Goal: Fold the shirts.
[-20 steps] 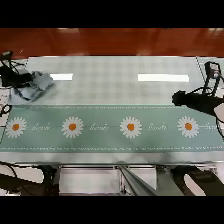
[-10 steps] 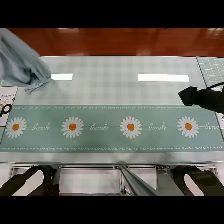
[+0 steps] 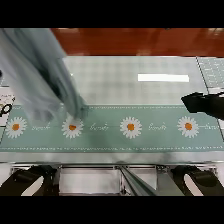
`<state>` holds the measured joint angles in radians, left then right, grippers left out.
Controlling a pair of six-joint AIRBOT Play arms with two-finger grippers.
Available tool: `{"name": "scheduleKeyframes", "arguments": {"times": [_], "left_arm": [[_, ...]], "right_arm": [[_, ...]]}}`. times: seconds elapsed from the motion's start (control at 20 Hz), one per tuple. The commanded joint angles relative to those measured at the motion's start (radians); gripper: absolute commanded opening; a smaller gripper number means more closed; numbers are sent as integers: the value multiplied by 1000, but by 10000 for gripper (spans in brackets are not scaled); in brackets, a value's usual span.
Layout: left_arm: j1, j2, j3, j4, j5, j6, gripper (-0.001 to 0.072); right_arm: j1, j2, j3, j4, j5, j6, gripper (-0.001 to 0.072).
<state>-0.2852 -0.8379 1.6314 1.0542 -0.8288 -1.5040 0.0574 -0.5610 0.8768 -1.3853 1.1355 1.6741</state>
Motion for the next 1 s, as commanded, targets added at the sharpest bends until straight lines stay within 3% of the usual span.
{"name": "scheduleKeyframes", "arguments": {"times": [0.0,0.15,0.35,0.5,0.6,0.75,0.8,0.85,0.9,0.95], "left_arm": [[-199,-6,-54,-4,136,-11,30],[-290,-4,-233,-9,175,-105,30],[-335,-2,-539,-8,139,-106,31],[-251,-4,-790,27,34,-84,31],[-149,-8,-930,169,-29,-64,31],[11,-37,-1080,103,-46,-94,34],[39,-55,-1098,85,-48,-95,140],[52,-73,-1095,85,-53,-95,396],[70,-87,-1073,90,-59,-95,504],[99,-90,-1033,93,-87,-94,504]], "right_arm": [[0,5,0,15,11,0,407],[0,5,0,16,11,1,407],[0,5,-8,21,16,8,407],[0,5,-72,26,18,8,407],[0,5,-139,40,8,12,407],[0,3,-266,119,-103,-6,408],[0,2,-316,174,-169,-19,408],[0,-6,-356,224,-232,-40,408],[0,-25,-370,256,-271,-45,409],[-12,-53,-351,280,-278,-45,409]]}}
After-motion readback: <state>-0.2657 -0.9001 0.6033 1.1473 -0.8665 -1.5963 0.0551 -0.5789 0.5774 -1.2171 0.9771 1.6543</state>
